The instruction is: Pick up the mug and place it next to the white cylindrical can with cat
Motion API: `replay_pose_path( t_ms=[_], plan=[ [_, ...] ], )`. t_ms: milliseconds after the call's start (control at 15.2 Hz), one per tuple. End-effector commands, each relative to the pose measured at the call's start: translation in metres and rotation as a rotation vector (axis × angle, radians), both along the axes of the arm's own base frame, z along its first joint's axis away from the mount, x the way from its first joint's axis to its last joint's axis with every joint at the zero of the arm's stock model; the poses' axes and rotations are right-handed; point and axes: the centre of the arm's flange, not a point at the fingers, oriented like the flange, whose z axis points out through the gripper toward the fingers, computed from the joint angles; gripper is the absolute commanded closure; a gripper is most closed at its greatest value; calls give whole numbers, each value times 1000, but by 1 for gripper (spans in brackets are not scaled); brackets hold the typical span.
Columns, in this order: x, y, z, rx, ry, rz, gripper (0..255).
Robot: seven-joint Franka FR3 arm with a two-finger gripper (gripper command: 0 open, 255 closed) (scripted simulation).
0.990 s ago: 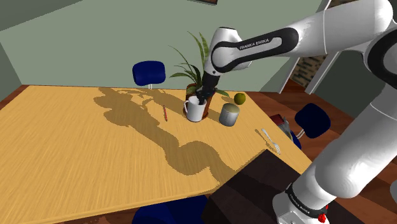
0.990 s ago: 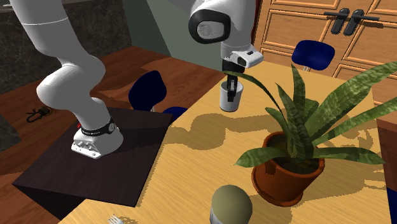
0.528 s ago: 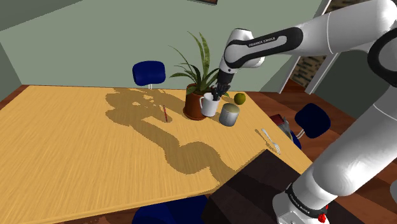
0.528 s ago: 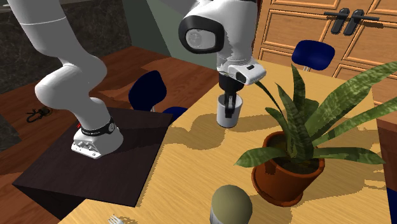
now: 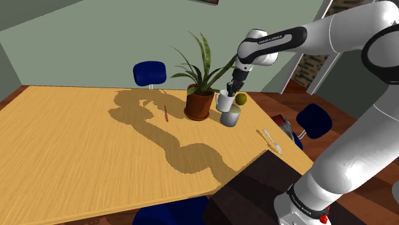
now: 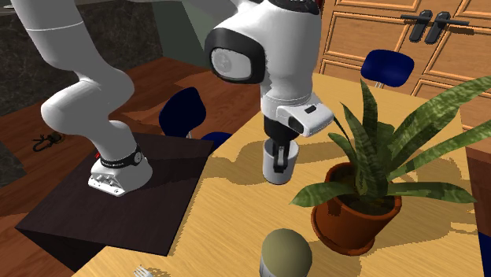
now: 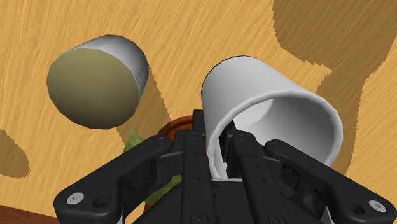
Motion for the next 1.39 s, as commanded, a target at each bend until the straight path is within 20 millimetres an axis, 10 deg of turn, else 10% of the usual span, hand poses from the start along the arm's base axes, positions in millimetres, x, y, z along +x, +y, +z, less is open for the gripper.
replay_pose_path(
  t_ms=[0,1320],
  plan=[
    [0,-27,-2,0,0,1,255],
    [-15,-269,-7,0,0,1,255]
  ],
)
